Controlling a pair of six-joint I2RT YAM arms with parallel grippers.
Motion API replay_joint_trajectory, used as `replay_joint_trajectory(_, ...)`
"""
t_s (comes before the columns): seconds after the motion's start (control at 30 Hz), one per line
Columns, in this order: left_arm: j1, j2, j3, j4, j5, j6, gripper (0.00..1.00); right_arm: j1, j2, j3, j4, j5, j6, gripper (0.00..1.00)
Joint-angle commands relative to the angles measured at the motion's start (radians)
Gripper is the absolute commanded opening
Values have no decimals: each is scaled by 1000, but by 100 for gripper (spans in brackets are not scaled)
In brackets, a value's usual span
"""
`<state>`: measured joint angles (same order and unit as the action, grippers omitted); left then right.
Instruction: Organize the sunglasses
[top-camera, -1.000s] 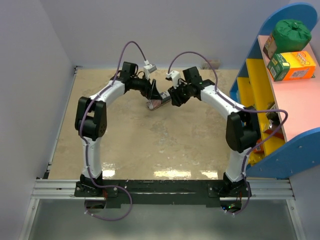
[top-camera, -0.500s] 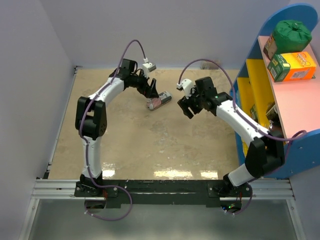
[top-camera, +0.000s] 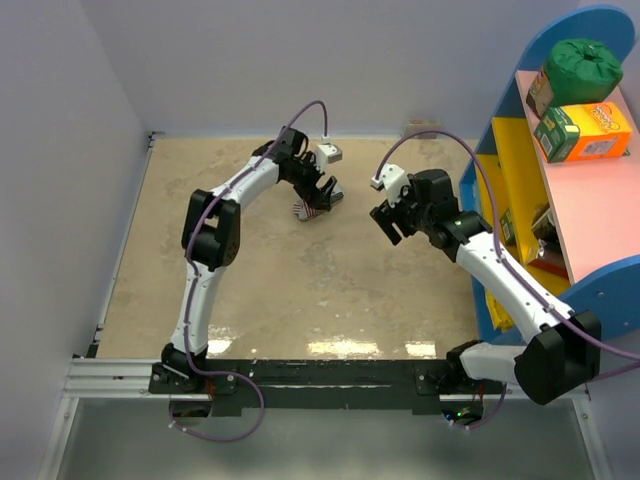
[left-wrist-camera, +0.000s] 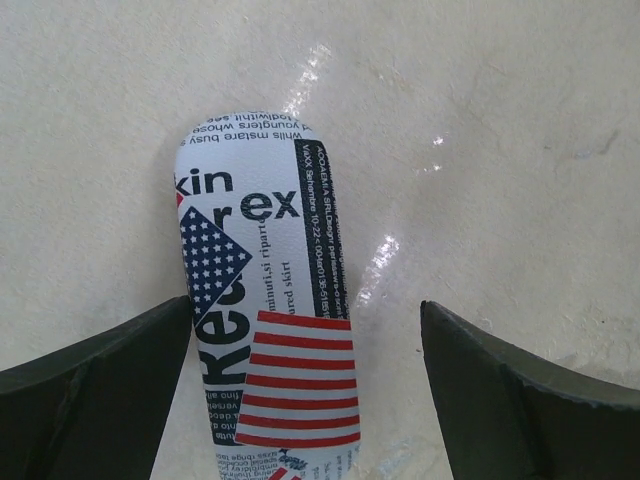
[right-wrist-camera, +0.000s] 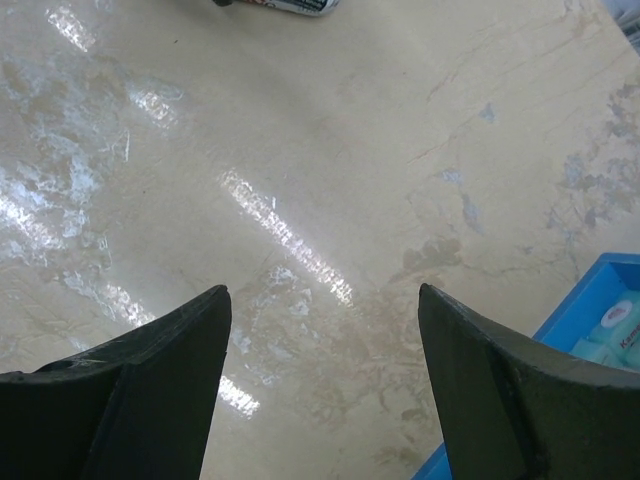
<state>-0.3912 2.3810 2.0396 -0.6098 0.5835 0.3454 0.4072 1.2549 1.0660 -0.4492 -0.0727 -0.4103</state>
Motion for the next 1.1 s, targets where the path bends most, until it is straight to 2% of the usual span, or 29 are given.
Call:
replay_joint_trajectory(0.0,-14,-2,27,-48,-40,76,100,1,4,-17,44,-19,-21,77)
replay_joint_trajectory(0.2,-23,-9,-29,-7,-128,95,100,-1,11,-18,38,-61,-35,77)
replay_joint_trajectory(0.47,-23,-3,-36,-18,-128,124,98,-1,14,-28,26,-105,-51,84)
replay_joint_trajectory(0.6,-23,-2,-30,-39,-125,150,94,-1,5,-34,30,-108,-53,98)
replay_joint_trajectory(0.7,-21,0,-27,-54,-110,176,88,-1,-2,-40,32,-104,-53,98)
replay_joint_trajectory(0.8,-23,12,-1,-93,-91,210,75,-1,-8,-43,35,-101,-55,98)
replay_joint_trajectory(1.07,-21,27,10,-183,-70,332,54,-1,-11,-49,44,-95,-56,98)
